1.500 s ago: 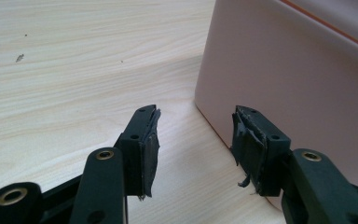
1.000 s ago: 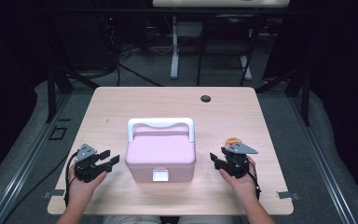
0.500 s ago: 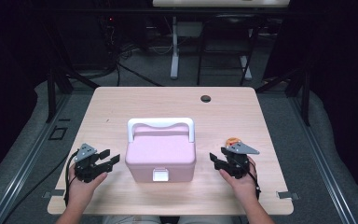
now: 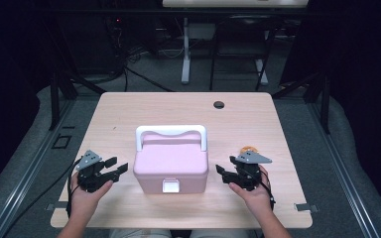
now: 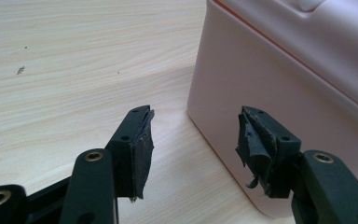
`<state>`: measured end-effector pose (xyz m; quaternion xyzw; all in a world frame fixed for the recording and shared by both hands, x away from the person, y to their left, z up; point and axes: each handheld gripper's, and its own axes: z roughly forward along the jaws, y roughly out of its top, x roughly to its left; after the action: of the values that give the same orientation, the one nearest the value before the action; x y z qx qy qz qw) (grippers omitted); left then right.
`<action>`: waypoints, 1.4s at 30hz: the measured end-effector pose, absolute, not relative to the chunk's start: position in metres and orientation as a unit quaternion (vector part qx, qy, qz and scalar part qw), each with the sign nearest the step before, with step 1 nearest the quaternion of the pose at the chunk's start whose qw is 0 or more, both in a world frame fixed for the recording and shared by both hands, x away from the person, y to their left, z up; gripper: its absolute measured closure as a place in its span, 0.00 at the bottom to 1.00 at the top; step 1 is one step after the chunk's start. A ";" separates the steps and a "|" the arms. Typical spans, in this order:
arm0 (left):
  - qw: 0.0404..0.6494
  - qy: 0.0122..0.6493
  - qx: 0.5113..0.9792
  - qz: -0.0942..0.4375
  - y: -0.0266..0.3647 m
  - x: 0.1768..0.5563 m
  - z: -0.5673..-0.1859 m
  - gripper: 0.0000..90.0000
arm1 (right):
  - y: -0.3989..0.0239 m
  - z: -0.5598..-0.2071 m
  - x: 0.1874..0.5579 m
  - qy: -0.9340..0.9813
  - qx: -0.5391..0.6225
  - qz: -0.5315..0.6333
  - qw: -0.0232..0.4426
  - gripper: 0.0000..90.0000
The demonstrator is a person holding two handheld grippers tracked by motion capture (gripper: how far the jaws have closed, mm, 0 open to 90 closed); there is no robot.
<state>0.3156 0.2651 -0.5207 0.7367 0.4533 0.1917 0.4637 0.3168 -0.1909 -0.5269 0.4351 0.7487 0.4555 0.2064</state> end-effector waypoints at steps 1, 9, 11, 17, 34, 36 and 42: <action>0.465 0.452 0.737 0.189 0.266 0.316 -0.519 0.50 | -0.190 -0.525 0.317 0.750 0.435 0.454 0.205 0.40; 0.479 0.458 0.726 0.182 0.268 0.319 -0.499 0.45 | -0.189 -0.512 0.321 0.756 0.433 0.446 0.206 0.41; 0.483 0.454 0.726 0.186 0.266 0.320 -0.492 0.45 | -0.190 -0.505 0.323 0.752 0.438 0.450 0.201 0.43; 0.480 0.446 0.732 0.187 0.265 0.323 -0.479 0.51 | -0.189 -0.495 0.326 0.751 0.436 0.455 0.199 0.46; 0.490 0.437 0.732 0.181 0.259 0.332 -0.458 0.57 | -0.183 -0.477 0.334 0.751 0.428 0.467 0.186 0.48; 0.494 0.434 0.732 0.179 0.257 0.333 -0.455 0.57 | -0.183 -0.474 0.335 0.749 0.427 0.471 0.185 0.48; 0.504 0.431 0.728 0.173 0.250 0.336 -0.443 0.55 | -0.178 -0.463 0.338 0.749 0.419 0.481 0.179 0.48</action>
<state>0.3365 0.2499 -0.4434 0.7279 0.4312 0.1728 0.5043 0.3378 -0.1781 -0.4630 0.4191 0.7491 0.4809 0.1786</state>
